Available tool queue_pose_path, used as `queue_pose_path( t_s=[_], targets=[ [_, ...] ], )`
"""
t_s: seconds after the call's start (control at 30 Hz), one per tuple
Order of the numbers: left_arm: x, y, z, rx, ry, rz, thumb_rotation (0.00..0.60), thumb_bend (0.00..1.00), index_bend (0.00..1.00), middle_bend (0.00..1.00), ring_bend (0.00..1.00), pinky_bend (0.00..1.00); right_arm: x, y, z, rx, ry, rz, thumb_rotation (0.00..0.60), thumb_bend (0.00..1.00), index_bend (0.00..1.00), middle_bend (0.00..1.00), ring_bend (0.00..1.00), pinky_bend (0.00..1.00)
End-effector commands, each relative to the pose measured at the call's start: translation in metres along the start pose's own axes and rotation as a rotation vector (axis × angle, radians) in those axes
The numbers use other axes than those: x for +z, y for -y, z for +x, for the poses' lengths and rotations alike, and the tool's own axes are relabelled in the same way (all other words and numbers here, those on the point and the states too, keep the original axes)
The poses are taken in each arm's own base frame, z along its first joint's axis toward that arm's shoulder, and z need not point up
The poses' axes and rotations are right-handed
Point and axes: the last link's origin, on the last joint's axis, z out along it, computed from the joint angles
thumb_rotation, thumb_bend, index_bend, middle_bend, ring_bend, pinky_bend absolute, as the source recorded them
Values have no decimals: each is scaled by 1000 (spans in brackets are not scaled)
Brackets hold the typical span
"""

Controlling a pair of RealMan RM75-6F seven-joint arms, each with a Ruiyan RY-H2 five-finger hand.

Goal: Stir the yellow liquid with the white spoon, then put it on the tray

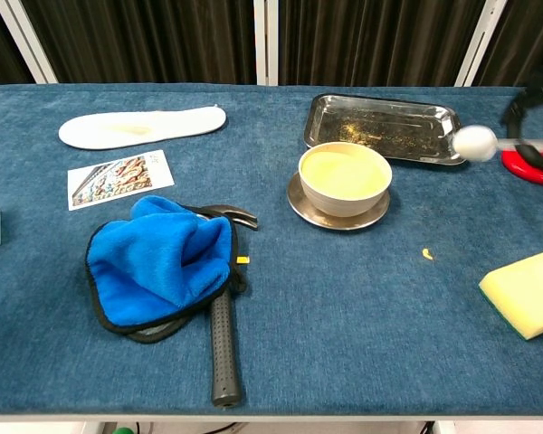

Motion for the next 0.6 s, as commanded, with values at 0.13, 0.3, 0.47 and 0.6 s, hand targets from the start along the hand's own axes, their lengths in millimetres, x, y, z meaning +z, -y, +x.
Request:
queue_pose_path(
  t_s=[0.13,0.3,0.47,0.6],
  targets=[
    [-2,0,1,2,-4,3,600,167,179,165,112,118,45,56,0,-121,2,106,600,489,631,274,41,187],
    [-7,6,3,-1,-8,29,600,168,179,165,112,119,68,95,-14,-243,-11,151,600,489,621,267,41,188],
    [-12,13,3,-4,-9,44,600,168,179,166,112,118,78,117,-26,-310,-18,170,600,489,607,261,41,187],
    [-16,17,3,-7,-12,53,600,167,179,166,112,118,76,123,-33,-341,-29,178,600,486,562,248,41,181]
  ],
)
